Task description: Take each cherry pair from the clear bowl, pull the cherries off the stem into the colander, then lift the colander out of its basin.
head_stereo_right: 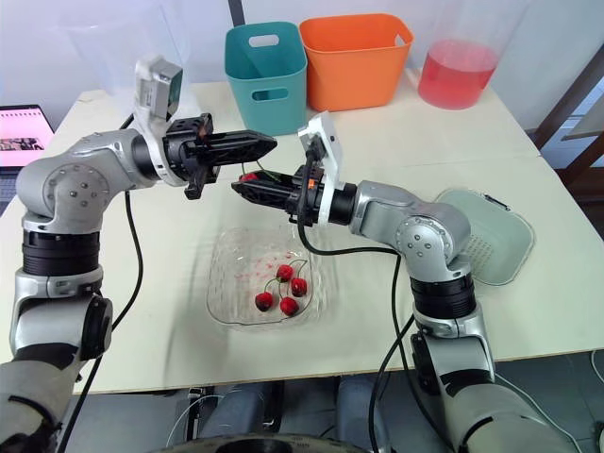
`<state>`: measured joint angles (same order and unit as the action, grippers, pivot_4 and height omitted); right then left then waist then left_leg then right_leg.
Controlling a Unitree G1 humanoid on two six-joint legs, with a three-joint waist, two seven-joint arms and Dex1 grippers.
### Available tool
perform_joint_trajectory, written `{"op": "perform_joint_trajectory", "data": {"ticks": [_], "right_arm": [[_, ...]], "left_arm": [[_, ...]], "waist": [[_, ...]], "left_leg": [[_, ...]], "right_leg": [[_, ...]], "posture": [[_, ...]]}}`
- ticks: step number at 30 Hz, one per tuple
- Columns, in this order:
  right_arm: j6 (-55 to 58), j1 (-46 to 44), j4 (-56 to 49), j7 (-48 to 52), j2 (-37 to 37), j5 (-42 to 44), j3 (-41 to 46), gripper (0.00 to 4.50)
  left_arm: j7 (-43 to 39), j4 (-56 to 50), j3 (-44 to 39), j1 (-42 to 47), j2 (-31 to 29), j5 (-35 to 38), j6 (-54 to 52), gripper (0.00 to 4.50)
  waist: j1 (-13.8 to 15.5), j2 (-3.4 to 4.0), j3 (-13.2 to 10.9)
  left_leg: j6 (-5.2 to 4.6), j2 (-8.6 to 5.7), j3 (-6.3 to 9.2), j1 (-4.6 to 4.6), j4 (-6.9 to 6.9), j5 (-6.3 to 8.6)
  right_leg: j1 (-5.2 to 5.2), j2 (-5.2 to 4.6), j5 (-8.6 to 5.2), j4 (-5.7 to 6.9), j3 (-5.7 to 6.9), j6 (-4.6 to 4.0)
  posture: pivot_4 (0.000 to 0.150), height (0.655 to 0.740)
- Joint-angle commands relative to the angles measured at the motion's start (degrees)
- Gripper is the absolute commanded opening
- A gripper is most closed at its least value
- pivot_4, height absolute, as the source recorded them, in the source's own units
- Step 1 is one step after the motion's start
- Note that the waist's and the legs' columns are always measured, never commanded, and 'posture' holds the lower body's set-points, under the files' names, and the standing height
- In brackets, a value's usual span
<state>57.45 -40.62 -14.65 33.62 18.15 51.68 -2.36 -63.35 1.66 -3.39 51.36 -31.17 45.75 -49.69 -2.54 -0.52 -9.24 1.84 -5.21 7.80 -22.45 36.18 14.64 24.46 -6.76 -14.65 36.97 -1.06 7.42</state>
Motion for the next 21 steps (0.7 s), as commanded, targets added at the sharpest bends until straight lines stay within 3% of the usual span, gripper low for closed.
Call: {"op": "perform_joint_trajectory", "data": {"ticks": [1,13,17,21], "right_arm": [[-0.43,1.2,-2.95,1.38,1.25,-1.42,-2.05,1.11],[-2.08,4.4,-5.08,2.25,3.96,-4.53,-2.48,1.11],[-4.44,5.76,-5.95,1.48,5.46,-5.99,0.22,1.11],[-4.34,9.86,-8.87,0.71,11.37,-4.97,8.12,1.11]], "left_arm": [[0.77,-0.44,-2.67,2.5,-0.21,1.32,0.63,0.0],[1.74,1.86,-3.11,3.94,-0.49,0.49,1.56,0.0],[2.28,2.29,-2.92,3.58,-0.15,-0.8,3.1,0.0],[2.27,2.4,-2.81,2.97,-0.41,-1.94,4.27,0.0]], "waist": [[0.03,0.0,0.0],[0.03,0.0,0.0],[0.2,0.0,0.0],[0.63,0.0,0.0]], "left_leg": [[0.0,0.0,0.0,0.0,0.0,0.0],[0.0,0.0,0.0,0.0,0.01,0.0],[0.0,-0.01,0.0,0.0,0.01,0.0],[0.0,-0.04,-0.01,-0.01,0.02,0.0]], "right_leg": [[0.0,0.0,0.0,0.0,0.0,0.0],[0.0,0.0,0.0,0.0,0.0,0.0],[0.0,-0.01,0.0,-0.01,0.0,0.0],[-0.02,-0.03,0.0,-0.02,0.0,0.0]], "posture": [[0.15,0.74],[0.15,0.74],[0.15,0.74],[0.15,0.74]]}}
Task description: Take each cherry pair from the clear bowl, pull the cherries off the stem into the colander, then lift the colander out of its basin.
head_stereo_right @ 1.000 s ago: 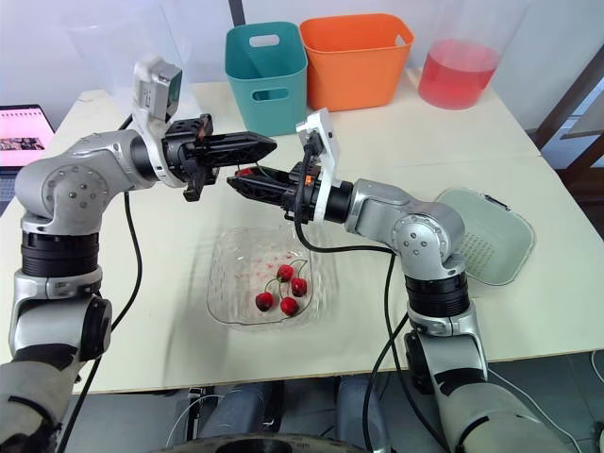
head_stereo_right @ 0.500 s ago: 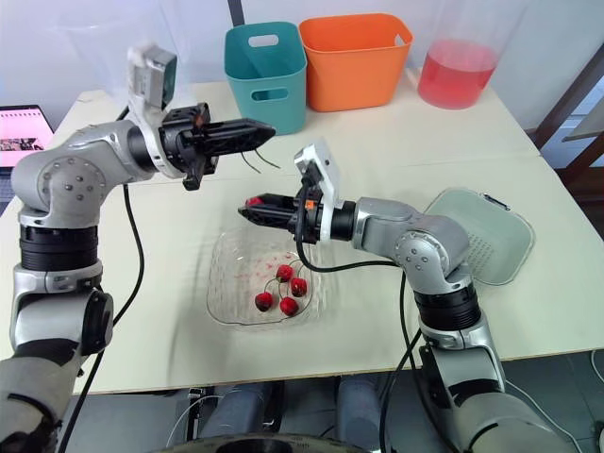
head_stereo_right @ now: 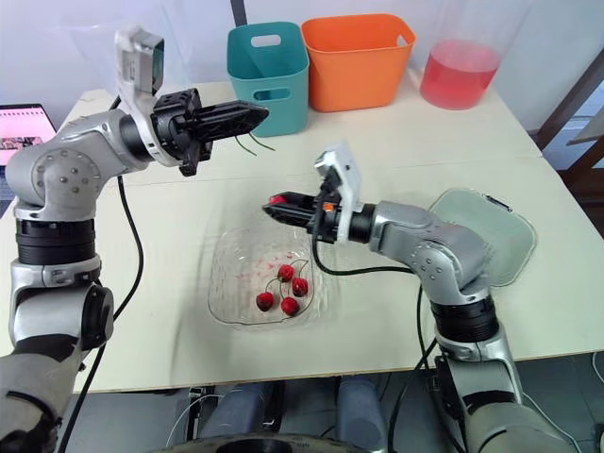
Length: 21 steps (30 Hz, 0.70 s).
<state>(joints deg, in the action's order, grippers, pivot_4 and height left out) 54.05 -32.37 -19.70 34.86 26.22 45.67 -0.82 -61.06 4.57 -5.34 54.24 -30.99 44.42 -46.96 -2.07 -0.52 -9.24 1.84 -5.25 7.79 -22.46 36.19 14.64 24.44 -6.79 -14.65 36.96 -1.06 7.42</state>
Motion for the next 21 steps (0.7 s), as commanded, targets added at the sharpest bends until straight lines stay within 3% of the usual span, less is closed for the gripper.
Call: {"op": "perform_joint_trajectory", "data": {"ticks": [1,12,21], "right_arm": [[-0.65,2.45,-4.52,-0.82,4.54,1.72,8.42,1.11],[3.48,13.58,-10.68,-4.89,17.76,10.56,32.86,1.11],[-4.09,24.02,-3.43,-1.46,21.96,5.83,44.59,1.11]], "left_arm": [[-0.14,-0.43,-0.86,-0.07,-0.66,-0.72,1.69,0.0],[-2.36,-0.05,0.33,-3.32,-2.16,-3.06,3.15,0.0],[-3.05,-0.24,0.76,-6.09,-3.1,-4.6,4.24,0.0]], "waist": [[0.18,0.0,0.0],[0.66,-0.01,-0.01],[1.45,-0.03,-0.01]], "left_leg": [[0.0,-0.01,0.0,0.0,0.01,0.0],[-0.05,0.03,-0.1,0.02,-0.01,0.03],[-0.15,0.03,-0.25,0.07,0.06,0.08]], "right_leg": [[0.0,-0.01,0.0,0.0,0.0,0.0],[-0.02,0.01,0.0,-0.05,-0.03,0.0],[-0.16,0.0,0.0,-0.18,-0.07,0.0]], "posture": [[0.15,0.74],[0.15,0.74],[0.15,0.74]]}}
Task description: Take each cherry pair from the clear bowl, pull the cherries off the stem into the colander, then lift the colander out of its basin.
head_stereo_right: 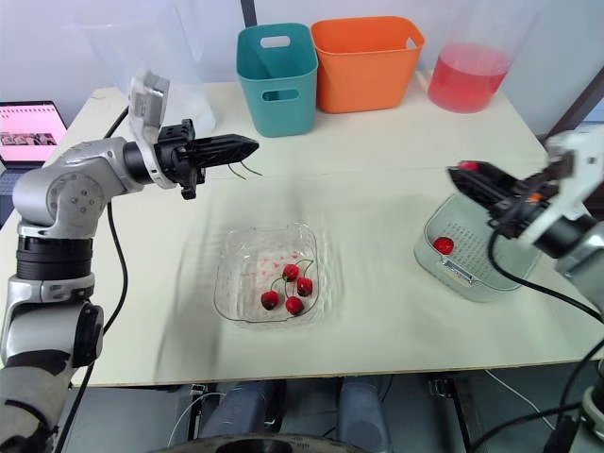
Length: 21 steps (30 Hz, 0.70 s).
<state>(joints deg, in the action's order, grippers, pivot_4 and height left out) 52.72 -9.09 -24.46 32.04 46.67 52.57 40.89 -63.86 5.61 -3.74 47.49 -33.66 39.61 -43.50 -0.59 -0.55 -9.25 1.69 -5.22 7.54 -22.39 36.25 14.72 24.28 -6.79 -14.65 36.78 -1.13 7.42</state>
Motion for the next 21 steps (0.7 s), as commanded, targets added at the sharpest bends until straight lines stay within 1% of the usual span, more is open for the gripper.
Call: {"op": "perform_joint_trajectory", "data": {"ticks": [1,5,11,15,17,21], "right_arm": [[-3.53,1.23,2.43,1.94,1.9,-1.54,3.46,1.11],[-5.5,1.93,5.27,3.42,3.76,-2.66,4.51,1.11],[-5.22,2.53,7.05,4.88,6.9,-3.89,3.73,1.11],[-1.33,7.4,8.68,9.28,13.03,-6.25,1.8,1.11],[-0.59,8.55,9.29,10.63,15.13,-7.09,0.98,1.11],[-5.59,9.76,12.59,13.51,18.07,-13.89,-3.97,1.11]], "left_arm": [[-0.24,-1.44,-0.82,0.55,-0.37,0.18,0.8,0.0],[-0.49,-1.76,-0.53,0.32,-0.47,-0.05,0.88,0.0],[-1.65,-1.31,0.36,0.25,-1.33,-1.57,2.17,0.0],[-2.18,-1.5,0.33,-0.33,-1.61,-2.13,2.48,0.0],[-1.54,-1.4,-0.36,-0.12,-1.2,-1.22,1.53,0.0],[-1.59,-2.09,-0.09,-0.77,-1.28,-1.22,1.38,0.0]], "waist": [[-0.08,0.0,0.0],[-0.15,0.0,0.0],[-0.15,0.0,0.0],[0.05,0.01,0.0],[-0.05,0.0,0.0],[-0.14,0.01,0.01]], "left_leg": [[0.01,0.0,-0.01,0.0,0.01,0.0],[0.05,0.02,-0.03,0.02,0.0,-0.03],[0.05,0.04,-0.05,0.03,-0.01,-0.03],[0.05,0.03,-0.07,0.01,0.01,-0.03],[0.02,0.03,-0.07,0.02,0.02,-0.01],[0.01,0.05,-0.1,0.03,0.02,-0.01]], "right_leg": [[0.0,0.0,0.0,0.0,0.0,0.0],[0.0,0.0,0.0,0.01,-0.01,0.0],[0.0,0.01,0.0,0.0,-0.01,0.0],[-0.01,0.01,0.0,-0.02,0.0,0.0],[-0.07,0.01,0.0,-0.08,0.01,0.0],[-0.09,0.03,0.0,-0.1,0.02,0.01]], "posture": [[0.15,0.74],[0.15,0.74],[0.15,0.74],[0.15,0.74],[0.15,0.74],[0.15,0.74]]}}
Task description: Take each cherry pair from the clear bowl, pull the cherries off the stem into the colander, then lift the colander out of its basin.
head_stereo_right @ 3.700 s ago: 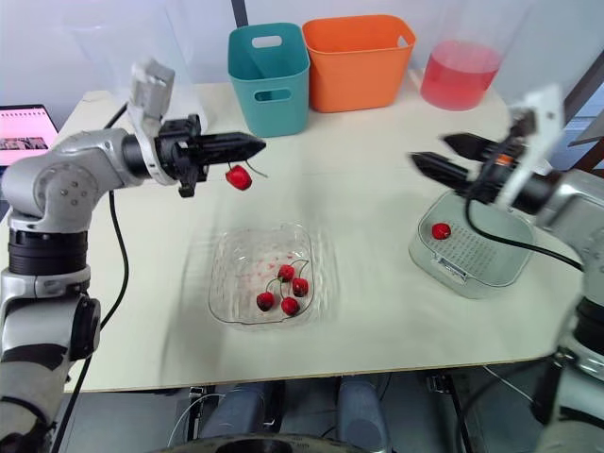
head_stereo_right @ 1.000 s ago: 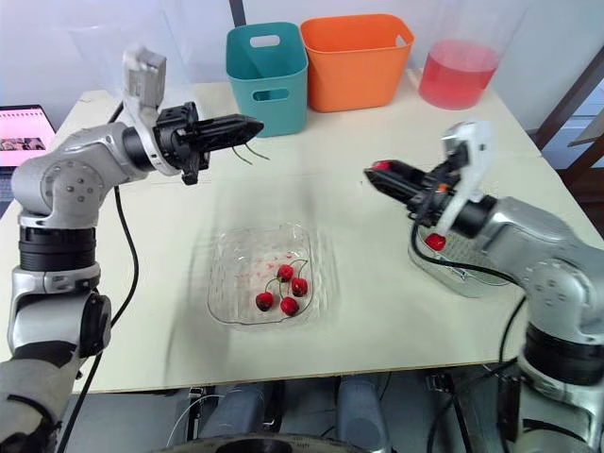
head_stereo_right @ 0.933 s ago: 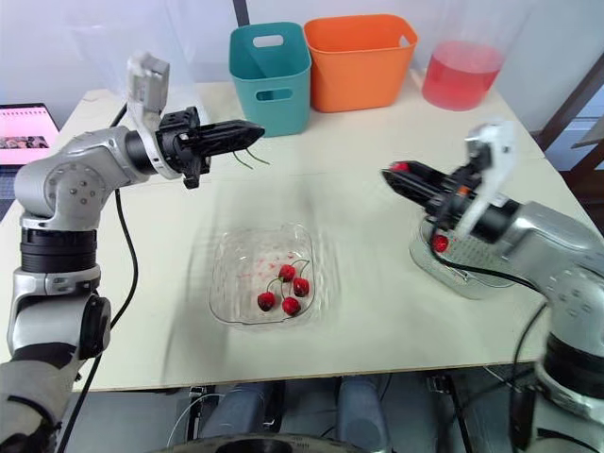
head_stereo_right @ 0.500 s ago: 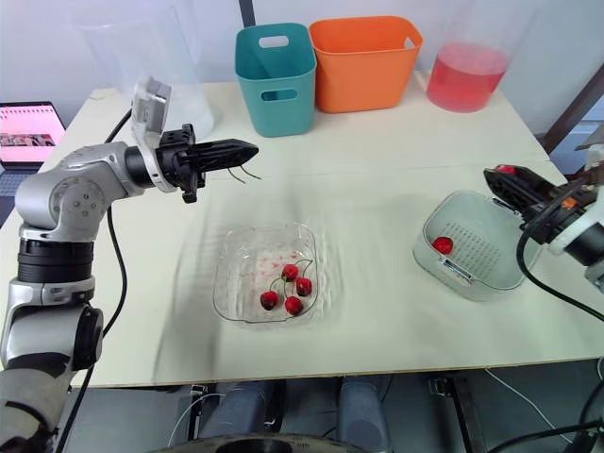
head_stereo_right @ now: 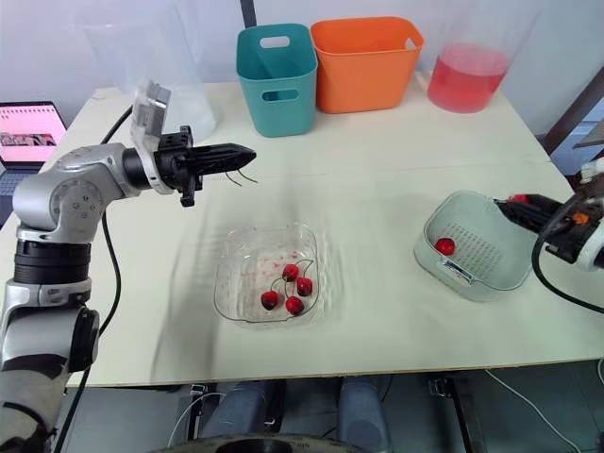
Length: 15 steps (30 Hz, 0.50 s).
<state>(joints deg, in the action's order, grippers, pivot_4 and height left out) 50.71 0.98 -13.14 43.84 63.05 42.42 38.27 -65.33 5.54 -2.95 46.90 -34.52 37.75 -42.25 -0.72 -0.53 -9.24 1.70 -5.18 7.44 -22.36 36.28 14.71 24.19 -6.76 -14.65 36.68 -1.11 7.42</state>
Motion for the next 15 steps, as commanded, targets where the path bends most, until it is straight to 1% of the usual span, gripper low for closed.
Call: {"op": "perform_joint_trajectory", "data": {"ticks": [1,9,15], "right_arm": [[-4.29,-1.1,1.94,1.83,1.55,-4.36,-2.64,1.11],[-12.11,-7.82,7.44,2.87,-0.95,-11.33,-14.8,1.11],[-14.47,-10.2,10.89,4.2,-1.72,-13.52,-16.82,1.11]], "left_arm": [[-0.21,-2.31,-0.66,-0.6,-0.5,0.51,0.23,0.0],[0.83,-5.42,-0.75,-2.55,-0.71,0.78,-0.28,0.0],[2.48,-9.3,-1.69,-4.94,-1.3,1.77,-1.69,0.0]], "waist": [[-0.03,0.0,0.0],[0.05,-0.01,-0.01],[0.07,-0.01,-0.01]], "left_leg": [[0.0,0.0,-0.04,0.0,-0.01,0.0],[0.05,0.04,-0.03,0.02,-0.01,-0.03],[0.06,0.01,0.01,0.0,-0.01,-0.03]], "right_leg": [[0.0,0.0,0.0,0.0,0.01,0.0],[-0.02,0.0,0.0,-0.04,-0.01,0.0],[-0.03,-0.03,0.0,-0.08,-0.01,0.0]], "posture": [[0.15,0.74],[0.15,0.74],[0.15,0.74]]}}
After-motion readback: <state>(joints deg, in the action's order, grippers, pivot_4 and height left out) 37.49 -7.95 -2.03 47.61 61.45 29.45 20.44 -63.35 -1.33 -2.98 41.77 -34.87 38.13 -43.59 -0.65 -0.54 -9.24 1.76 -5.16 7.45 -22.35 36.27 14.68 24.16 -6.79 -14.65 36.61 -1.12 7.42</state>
